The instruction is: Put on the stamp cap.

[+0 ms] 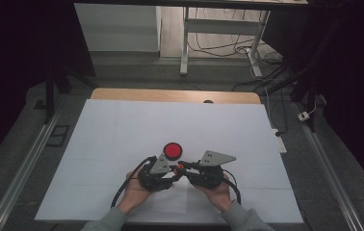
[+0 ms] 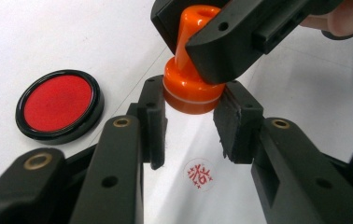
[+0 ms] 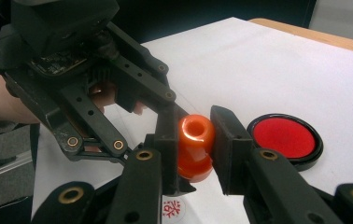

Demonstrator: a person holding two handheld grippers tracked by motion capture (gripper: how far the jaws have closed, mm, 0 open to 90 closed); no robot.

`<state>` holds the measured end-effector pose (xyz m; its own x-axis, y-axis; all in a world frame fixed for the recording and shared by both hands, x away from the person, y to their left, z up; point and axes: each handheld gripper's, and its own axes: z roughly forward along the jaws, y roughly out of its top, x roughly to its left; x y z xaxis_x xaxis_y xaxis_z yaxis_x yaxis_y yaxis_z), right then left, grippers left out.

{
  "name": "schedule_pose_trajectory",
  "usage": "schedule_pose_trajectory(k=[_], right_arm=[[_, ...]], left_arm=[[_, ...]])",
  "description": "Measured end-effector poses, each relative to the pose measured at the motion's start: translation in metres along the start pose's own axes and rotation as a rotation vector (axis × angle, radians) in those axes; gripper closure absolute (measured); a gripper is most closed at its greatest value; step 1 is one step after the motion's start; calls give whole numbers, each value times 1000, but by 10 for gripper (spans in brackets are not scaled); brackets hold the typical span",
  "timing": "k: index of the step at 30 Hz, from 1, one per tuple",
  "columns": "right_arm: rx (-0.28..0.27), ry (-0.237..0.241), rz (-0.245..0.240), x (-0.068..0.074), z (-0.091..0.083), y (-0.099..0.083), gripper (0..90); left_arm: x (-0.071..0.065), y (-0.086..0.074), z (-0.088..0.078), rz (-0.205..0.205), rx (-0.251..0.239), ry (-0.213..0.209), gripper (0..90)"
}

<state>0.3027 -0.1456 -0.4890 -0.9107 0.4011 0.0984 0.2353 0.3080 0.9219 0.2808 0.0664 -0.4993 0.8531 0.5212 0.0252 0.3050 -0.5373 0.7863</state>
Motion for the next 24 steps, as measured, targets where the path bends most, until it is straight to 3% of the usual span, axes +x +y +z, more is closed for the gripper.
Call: schedule_pose_trajectory(k=[15, 24], right_arm=[[-4, -5, -1, 0, 0, 0, 724], [-17, -7, 4, -1, -2, 1, 725]], left_arm=[[0, 0, 1, -7, -6, -8, 559], [1, 0, 1, -28, -6, -4, 397]])
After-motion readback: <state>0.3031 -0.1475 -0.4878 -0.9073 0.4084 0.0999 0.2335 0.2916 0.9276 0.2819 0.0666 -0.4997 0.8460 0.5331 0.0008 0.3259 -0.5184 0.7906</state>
